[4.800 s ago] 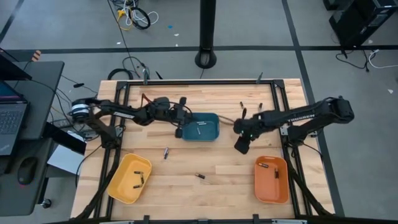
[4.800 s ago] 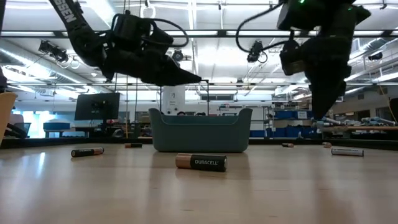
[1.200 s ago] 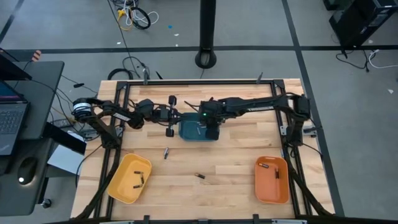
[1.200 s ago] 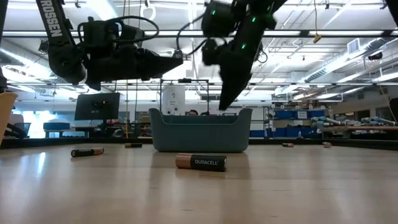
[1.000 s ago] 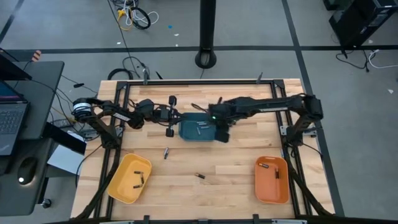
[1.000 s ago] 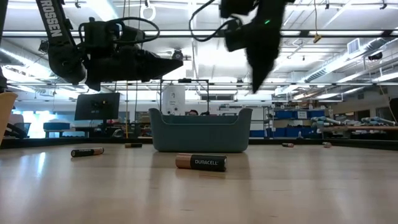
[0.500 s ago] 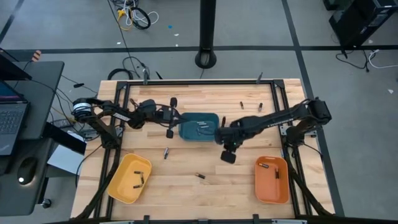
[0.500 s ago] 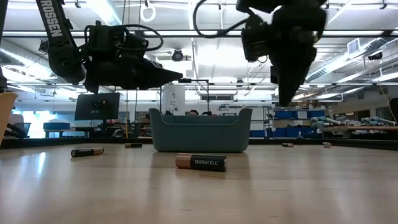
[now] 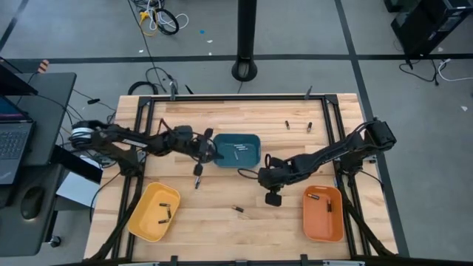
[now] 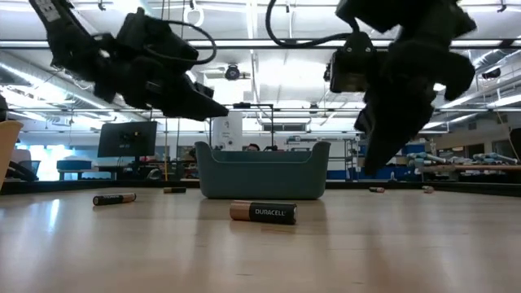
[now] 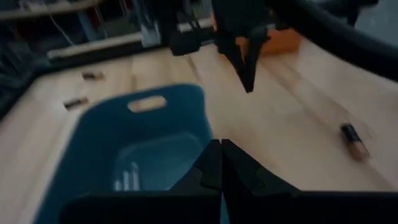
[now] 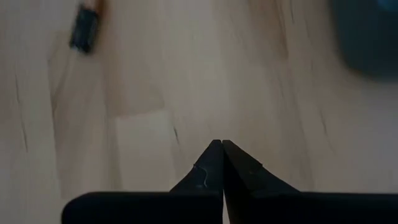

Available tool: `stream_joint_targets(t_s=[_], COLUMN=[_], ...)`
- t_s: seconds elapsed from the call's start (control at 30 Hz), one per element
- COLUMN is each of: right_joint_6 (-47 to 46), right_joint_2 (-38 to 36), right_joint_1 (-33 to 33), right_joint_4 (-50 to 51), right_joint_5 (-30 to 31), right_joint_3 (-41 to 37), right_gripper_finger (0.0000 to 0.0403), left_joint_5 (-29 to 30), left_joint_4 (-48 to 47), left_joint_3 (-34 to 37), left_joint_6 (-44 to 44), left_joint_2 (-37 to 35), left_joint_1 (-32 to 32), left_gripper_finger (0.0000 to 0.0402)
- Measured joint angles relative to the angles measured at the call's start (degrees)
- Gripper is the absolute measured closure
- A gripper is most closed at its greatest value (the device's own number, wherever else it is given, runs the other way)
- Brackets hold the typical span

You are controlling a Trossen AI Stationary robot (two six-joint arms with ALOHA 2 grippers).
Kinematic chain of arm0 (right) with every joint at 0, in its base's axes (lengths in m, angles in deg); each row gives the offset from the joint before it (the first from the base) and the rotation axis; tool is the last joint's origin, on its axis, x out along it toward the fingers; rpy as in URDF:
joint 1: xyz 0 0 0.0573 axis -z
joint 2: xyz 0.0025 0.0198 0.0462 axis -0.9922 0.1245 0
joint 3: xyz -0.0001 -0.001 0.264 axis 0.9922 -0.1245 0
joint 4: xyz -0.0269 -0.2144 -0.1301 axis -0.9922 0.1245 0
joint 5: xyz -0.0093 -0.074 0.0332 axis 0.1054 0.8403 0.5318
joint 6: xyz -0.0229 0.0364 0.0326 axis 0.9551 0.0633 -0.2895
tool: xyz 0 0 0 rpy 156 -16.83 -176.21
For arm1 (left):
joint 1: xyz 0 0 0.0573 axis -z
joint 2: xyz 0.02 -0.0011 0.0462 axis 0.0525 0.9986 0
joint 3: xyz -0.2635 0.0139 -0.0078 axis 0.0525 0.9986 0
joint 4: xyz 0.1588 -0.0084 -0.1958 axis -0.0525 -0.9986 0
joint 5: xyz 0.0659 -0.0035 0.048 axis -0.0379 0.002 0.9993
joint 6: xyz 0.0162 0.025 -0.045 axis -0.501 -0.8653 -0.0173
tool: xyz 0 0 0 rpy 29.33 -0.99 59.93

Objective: Sort batteries
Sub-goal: Put the large black battery into the orange bin

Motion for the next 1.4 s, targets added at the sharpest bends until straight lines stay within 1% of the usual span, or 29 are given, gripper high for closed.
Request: stream_joint_targets(t_s=[0.1, 0.17, 0.23, 0.3, 0.43, 0.5, 0.57, 0.67, 0.73, 0.8, 0.93, 1.03, 1.23, 1.27, 1.4], right_joint_6=[0.1, 0.5, 0.8, 1.1, 1.0, 0.0, -2.1, -4.2, -4.4, -4.6, -4.8, -5.6, -8.9, -9.7, -12.5], right_joint_2=[0.0, 0.0, 0.0, 0.0, 0.0, 0.0, 0.1, 0.5, 1.5, 3.6, 9.3, 12.6, 17.2, 17.7, 20.1], right_joint_1=[0.0, -0.1, -0.4, -1.0, -2.8, -3.4, -3.6, -4.7, -6.1, -7.6, -10.5, -12.2, -14.8, -15.2, -16.1], right_joint_4=[-9.8, -14.9, -17.7, -18.7, -18.7, -20.9, -25.2, -30.1, -30.9, -31.6, -30.8, -29.4, -23.3, -22.4, -22.1], right_joint_5=[1.5, 3.1, 4.7, 6.2, 7.3, 7.1, 5.4, 4.4, 4.4, 5.0, 8.6, 12.8, 19.4, 20.3, 22.7], right_joint_3=[-4.3, -6.1, -7.1, -7.3, -7.4, -7.4, -7.4, -7.3, -6.5, -4.3, 1.4, 6.1, 12.9, 13.4, 14.1], right_gripper_finger=[0.0396, 0.0396, 0.0396, 0.0395, 0.0395, 0.0395, 0.0393, 0.0382, 0.037, 0.0361, 0.0344, 0.0328, 0.0279, 0.027, 0.0238], left_joint_5=[5.3, 10.2, 15.0, 18.5, 19.6, 19.6, 20.2, 23.4, 27.1, 29.5, 30.3, 30.4, 30.5, 30.5, 31.4], left_joint_4=[-13.1, -22.5, -31.1, -38.7, -51.2, -55.7, -56.3, -55.9, -54.4, -51.7, -46.2, -43.0, -37.0, -35.0, -19.3], left_joint_3=[-2.7, -5.0, -7.2, -9.8, -14.4, -15.7, -15.9, -15.7, -15.7, -15.7, -15.7, -15.6, -15.6, -15.6, -12.3], left_joint_6=[0.1, 1.2, 3.0, 6.0, 13.5, 16.2, 18.3, 20.3, 20.3, 19.3, 17.4, 16.0, 14.3, 13.8, 11.0], left_joint_2=[-4.7, -7.8, -10.4, -12.6, -13.8, -13.6, -13.2, -12.4, -11.9, -11.1, -9.5, -8.2, -5.7, -5.1, -2.9], left_joint_1=[3.7, 6.7, 9.9, 13.4, 19.7, 22.7, 25.1, 28.4, 30.4, 32.0, 34.2, 35.6, 39.9, 40.8, 43.7], left_gripper_finger=[0.0396, 0.0396, 0.0396, 0.0396, 0.0396, 0.0396, 0.0396, 0.0396, 0.0396, 0.0396, 0.0396, 0.0396, 0.0396, 0.0396, 0.0396])
